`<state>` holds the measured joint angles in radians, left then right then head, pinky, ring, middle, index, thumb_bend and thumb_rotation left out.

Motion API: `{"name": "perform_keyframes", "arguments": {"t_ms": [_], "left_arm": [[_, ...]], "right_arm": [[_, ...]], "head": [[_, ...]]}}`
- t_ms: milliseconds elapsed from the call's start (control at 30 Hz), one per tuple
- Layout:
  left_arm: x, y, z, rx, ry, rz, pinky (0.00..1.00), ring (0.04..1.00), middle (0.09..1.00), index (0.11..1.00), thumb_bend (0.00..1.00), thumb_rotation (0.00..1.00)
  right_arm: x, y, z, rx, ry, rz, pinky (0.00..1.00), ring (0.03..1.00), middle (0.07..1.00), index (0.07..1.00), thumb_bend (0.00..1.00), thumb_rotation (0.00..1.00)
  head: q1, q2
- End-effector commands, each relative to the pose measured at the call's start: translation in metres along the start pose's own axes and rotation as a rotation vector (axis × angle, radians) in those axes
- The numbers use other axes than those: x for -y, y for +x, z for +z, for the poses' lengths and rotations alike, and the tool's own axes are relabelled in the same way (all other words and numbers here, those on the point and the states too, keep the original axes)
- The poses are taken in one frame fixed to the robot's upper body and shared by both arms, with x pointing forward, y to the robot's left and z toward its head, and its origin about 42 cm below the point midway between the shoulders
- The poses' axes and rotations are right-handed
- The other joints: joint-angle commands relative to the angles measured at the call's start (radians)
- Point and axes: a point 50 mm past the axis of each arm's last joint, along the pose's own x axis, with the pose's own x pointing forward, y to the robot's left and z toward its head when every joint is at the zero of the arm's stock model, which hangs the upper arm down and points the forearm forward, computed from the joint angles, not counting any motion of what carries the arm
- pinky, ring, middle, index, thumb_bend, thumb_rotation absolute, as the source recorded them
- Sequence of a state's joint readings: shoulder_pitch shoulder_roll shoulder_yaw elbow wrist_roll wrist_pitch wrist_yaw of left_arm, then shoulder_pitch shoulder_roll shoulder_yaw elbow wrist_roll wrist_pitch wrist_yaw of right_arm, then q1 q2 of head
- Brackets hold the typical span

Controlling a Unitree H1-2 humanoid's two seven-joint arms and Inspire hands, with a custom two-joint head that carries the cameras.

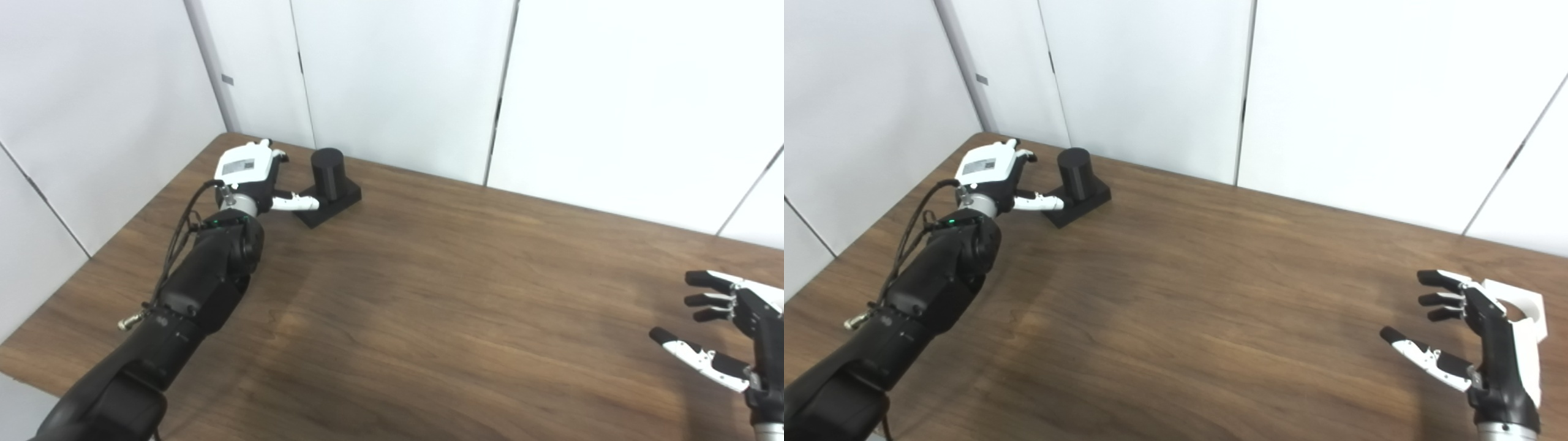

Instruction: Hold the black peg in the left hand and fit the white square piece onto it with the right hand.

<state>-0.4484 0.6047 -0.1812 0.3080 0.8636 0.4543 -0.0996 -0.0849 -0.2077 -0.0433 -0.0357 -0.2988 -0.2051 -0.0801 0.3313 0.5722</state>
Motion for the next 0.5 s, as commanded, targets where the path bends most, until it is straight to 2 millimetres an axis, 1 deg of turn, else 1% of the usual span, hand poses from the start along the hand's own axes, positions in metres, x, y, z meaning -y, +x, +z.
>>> {"name": "perform_keyframes", "arguments": {"t_ms": [0, 167, 300, 467], "left_arm": [[-0.0373, 0.0137, 0.0022, 0.022, 0.025, 0.113, 0.93, 1.0, 1.0, 0.845, 1.0, 0.68], [-0.0344, 0.0205, 0.0028, 0.016, 0.054, 0.096, 0.95, 1.0, 1.0, 0.851, 1.0, 0.69], [-0.0334, 0.0225, 0.0036, 0.011, 0.075, 0.085, 0.94, 1.0, 1.0, 0.857, 1.0, 0.71], [-0.0296, 0.0216, 0.005, 0.024, 0.098, 0.08, 0.95, 1.0, 1.0, 0.849, 1.0, 0.69]], "right_arm": [[0.009, 0.0089, 0.0106, 0.083, 0.005, -0.034, 0.5, 0.594, 0.687, 0.655, 0.61, 0.0], [0.0084, 0.009, 0.0104, 0.087, 0.003, -0.034, 0.5, 0.593, 0.682, 0.65, 0.61, 0.0], [0.0093, 0.0088, 0.0104, 0.089, -0.006, -0.032, 0.49, 0.593, 0.683, 0.651, 0.6, 0.0], [0.0096, 0.0079, 0.0101, 0.077, -0.003, -0.026, 0.5, 0.6, 0.692, 0.655, 0.6, 0.0]], "head": [[0.001, 0.003], [0.001, 0.003], [-0.002, 0.008], [-0.001, 0.011]]}}
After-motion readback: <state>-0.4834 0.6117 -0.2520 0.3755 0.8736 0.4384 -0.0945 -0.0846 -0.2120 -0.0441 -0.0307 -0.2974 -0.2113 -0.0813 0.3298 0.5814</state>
